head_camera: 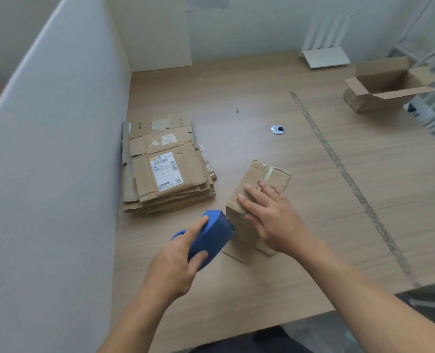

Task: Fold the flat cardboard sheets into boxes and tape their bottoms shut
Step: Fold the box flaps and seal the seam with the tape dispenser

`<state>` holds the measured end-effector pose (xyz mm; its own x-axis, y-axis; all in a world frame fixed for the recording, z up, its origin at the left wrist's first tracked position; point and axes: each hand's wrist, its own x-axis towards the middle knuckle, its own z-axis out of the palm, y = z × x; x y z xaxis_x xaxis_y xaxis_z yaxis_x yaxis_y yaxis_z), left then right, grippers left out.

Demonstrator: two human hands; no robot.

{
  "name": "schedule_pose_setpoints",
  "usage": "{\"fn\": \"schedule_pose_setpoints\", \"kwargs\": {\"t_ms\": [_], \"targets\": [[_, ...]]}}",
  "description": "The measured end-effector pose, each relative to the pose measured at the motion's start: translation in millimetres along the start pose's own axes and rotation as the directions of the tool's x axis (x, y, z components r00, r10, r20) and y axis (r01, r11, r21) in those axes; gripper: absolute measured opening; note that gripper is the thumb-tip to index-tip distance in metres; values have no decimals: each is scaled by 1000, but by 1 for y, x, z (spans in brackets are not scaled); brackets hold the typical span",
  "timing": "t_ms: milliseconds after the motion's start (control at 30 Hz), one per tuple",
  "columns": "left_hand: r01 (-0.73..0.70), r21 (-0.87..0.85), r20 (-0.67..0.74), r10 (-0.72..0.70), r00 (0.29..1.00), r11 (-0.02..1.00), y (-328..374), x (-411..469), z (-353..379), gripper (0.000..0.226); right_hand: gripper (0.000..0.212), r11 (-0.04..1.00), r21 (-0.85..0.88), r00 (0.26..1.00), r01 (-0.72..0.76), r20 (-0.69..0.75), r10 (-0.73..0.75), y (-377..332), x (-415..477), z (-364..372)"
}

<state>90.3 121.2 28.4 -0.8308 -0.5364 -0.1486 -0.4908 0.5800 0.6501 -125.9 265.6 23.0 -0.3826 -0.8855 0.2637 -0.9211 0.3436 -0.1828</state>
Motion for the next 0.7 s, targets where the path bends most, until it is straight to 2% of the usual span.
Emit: {"fn": "schedule_pose_setpoints", "kwargs": {"t_ms": [33,100,233,333,467,600,700], "targets": [[-73,1,-17,73,997,997,-3,-3,-1,72,45,1000,26,1000,-12,19,12,3,1,-3],[-251,118,-113,265,958,961,-8,-1,-3,73,45,996,86,997,-38,62,33,6,2,-8],[-414,303,-256,492,832,858,-18,7,-3,67,53,933,318,984,-166,112,136,5,-1,-20],[-484,320,-313,574,757,814,-13,7,-4,64,51,885,444,990,-138,28,141,-1,-2,-32],[-567,290,-307,636,708,771,1,6,-7,61,40,848,530,998,-14,-41,42,-11,1,-48],[-594,327,-290,677,677,735,10,1,-13,55,34,787,616,984,40,113,-138,-12,2,-70],[-581,386,-283,691,664,717,6,-1,-12,58,33,782,622,974,46,146,-173,-10,1,-81]]}}
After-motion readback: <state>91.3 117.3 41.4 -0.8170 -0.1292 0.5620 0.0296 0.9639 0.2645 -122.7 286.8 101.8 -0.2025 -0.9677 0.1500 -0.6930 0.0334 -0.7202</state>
